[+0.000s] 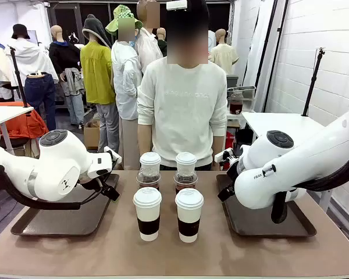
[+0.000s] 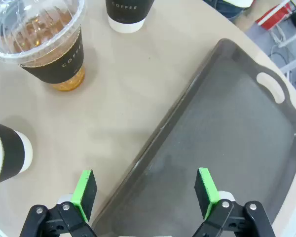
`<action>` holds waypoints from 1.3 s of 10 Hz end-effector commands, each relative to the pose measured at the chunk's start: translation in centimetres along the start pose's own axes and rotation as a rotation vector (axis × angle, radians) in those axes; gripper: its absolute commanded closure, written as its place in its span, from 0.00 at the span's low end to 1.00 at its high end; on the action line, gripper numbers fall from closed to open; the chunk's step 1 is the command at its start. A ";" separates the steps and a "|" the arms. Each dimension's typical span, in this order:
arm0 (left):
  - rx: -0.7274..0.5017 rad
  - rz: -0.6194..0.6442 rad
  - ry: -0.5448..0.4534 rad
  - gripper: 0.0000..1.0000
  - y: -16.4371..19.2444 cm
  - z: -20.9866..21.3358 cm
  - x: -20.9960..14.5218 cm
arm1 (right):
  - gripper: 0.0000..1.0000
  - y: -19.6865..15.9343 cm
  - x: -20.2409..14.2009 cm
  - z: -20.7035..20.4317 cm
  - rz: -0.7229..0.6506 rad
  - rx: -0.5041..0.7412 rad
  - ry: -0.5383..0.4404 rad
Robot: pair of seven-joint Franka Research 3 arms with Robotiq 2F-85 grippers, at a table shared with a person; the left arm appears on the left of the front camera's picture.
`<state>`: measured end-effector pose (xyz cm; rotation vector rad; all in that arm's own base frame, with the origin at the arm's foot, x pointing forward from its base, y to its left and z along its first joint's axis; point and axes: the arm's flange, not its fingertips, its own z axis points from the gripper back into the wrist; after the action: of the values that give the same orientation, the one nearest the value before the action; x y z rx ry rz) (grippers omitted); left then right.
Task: Distribute the coffee onto the tray.
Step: Pick up one iced Americano and place it on the right Handle tray.
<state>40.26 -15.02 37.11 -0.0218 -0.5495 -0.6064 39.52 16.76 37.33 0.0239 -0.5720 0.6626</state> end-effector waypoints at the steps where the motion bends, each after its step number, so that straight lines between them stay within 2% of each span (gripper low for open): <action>1: 0.000 0.000 0.000 0.00 0.0 0.0 0.0 | 0.00 0.0 0.0 0.0 0.000 0.000 0.000; 11: 0.000 -0.001 0.000 0.00 0.0 0.0 0.0 | 0.00 0.0 0.0 0.0 0.000 0.000 0.000; 13: 0.031 -0.025 -0.016 0.00 -0.8 2.2 1.8 | 0.00 -0.5 0.5 2.3 0.000 -0.027 0.003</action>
<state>40.28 -15.55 38.05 -0.0176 -0.5666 -0.6190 39.54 16.46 38.09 0.0189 -0.5820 0.6586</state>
